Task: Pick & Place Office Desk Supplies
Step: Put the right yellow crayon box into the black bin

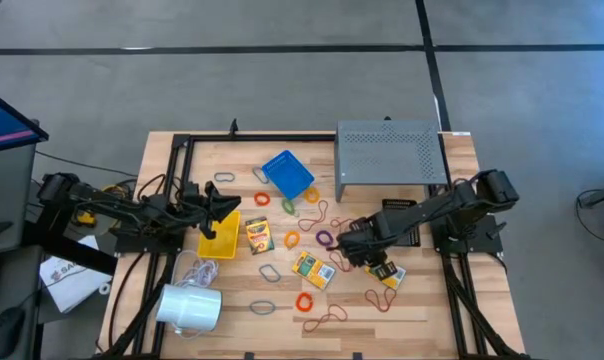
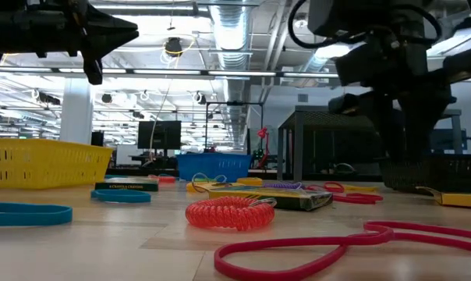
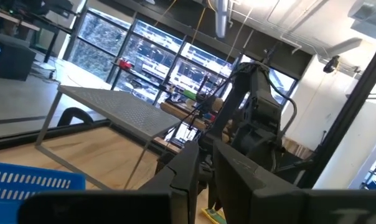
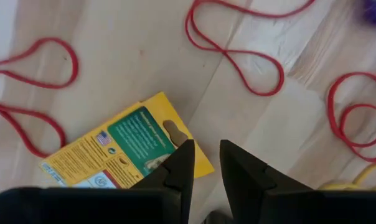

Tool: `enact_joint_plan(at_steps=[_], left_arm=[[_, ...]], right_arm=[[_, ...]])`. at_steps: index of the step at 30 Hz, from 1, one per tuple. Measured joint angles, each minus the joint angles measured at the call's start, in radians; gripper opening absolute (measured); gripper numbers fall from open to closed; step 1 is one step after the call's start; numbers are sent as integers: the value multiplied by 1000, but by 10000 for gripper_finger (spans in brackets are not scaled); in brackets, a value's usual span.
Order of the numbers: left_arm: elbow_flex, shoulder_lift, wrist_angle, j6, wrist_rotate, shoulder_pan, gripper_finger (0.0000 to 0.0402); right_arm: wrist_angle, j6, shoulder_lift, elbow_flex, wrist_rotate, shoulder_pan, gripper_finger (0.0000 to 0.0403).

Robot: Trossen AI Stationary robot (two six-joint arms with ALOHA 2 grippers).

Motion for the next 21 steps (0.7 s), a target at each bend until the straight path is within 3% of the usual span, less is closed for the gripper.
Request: enact_joint_plan(at_steps=[21], left_arm=[[0, 0, 0, 53, 4, 0, 44]], right_arm=[[13, -55, 0, 0, 0, 32, 80]])
